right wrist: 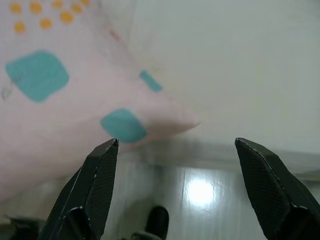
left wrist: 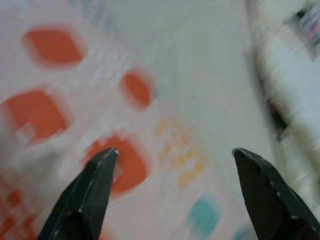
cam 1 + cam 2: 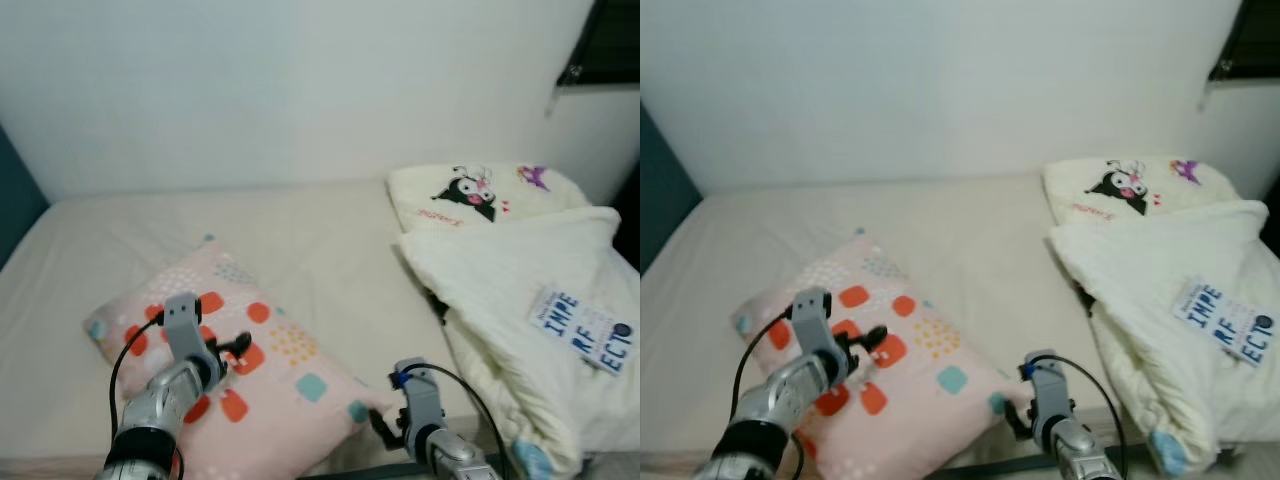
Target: Clean up the room
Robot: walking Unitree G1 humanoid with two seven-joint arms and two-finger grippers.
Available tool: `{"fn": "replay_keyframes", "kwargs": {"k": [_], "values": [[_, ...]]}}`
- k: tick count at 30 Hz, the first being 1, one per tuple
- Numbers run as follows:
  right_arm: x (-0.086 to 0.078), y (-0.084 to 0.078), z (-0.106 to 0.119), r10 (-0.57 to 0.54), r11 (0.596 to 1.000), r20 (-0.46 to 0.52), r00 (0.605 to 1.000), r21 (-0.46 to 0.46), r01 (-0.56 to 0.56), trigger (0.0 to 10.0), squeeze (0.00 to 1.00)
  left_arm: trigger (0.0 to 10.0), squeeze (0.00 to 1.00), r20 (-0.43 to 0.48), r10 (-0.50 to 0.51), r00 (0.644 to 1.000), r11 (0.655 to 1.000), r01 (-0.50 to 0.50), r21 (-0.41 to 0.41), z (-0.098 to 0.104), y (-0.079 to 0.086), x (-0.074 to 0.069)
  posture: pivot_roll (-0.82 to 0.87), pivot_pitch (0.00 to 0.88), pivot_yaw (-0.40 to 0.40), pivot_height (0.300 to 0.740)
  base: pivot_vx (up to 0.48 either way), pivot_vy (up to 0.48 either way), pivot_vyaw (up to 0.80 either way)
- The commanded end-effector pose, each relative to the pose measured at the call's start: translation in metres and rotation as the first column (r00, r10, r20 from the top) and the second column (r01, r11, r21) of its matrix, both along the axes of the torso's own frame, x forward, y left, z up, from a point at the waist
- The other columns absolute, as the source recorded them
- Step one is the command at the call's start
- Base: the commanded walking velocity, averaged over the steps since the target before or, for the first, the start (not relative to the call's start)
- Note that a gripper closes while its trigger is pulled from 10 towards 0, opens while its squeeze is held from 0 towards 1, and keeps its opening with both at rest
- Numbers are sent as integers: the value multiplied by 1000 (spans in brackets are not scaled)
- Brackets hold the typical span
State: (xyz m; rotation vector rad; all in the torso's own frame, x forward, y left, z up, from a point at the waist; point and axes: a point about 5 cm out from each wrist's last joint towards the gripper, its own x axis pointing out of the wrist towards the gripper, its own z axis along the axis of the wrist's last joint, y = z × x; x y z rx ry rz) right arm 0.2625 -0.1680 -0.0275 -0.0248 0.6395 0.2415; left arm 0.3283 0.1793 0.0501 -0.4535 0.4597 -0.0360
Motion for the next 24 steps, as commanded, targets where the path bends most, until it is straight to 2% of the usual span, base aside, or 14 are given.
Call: {"fn": "replay_keyframes", "kwargs": {"k": [1, 2, 4, 5, 8, 13, 15, 16, 21, 23, 24], "values": [[7, 8, 7, 3, 998, 28, 1000, 63, -5, 10000, 0, 10000, 0, -11, 128, 992, 992, -128, 2, -6, 22, -3, -133, 22, -8, 725, 0, 0, 0], [11, 8, 12, 3, 997, 50, 999, 83, -7, 10000, 0, 10000, 0, 1, 180, 984, 984, -180, -2, -4, 29, -1, -134, 22, -8, 720, 0, 0, 0], [11, 8, 12, 3, 997, 50, 999, 83, -7, 10000, 0, 10000, 0, 1, 180, 984, 984, -180, -2, -4, 29, -1, -134, 22, -8, 720, 0, 0, 0], [14, 8, 15, 1, 995, 65, 998, 96, -7, 10000, 0, 10000, 0, 5, 219, 976, 976, -219, -5, -4, 34, 0, -135, 22, -9, 715, 0, 0, 0], [20, 8, 23, 9, 994, 97, 995, 109, -20, 10000, 0, 10000, 0, -9, 326, 945, 944, -326, 52, -7, 58, -5, -142, 26, -4, 700, 0, 0, 0], [21, 9, 24, 10, 993, 105, 994, 112, -22, 10000, 0, 10000, 0, -25, 365, 931, 929, -362, 77, -11, 69, -11, -141, 28, -2, 690, 0, 0, 0], [22, 9, 26, 8, 993, 114, 993, 117, -22, 10000, 0, 10000, 0, -70, 397, 915, 918, -394, 52, -22, 78, -21, -142, 32, 2, 680, 0, 0, 0], [23, 9, 28, 9, 992, 121, 993, 121, -23, 10000, 0, 10000, 0, -84, 383, 920, 924, -382, 21, -27, 78, -26, -142, 33, 2, 675, 0, 0, 0], [23, 9, 29, 10, 992, 125, 992, 126, -25, 10000, 0, 10000, 0, -89, 373, 924, 927, -374, -1, -31, 77, -28, -142, 33, 2, 670, 0, 0, 0], [27, 11, 35, 10, 988, 154, 988, 151, -34, 10000, 0, 10000, 0, -26, 295, 955, 952, -296, -75, -34, 65, -29, -157, 46, -1, 660, 0, 0, 0], [27, 11, 35, 10, 988, 154, 988, 151, -34, 10000, 0, 10000, 0, -26, 295, 955, 952, -296, -75, -34, 65, -29, -157, 46, -1, 660, 0, 0, 0]]}}
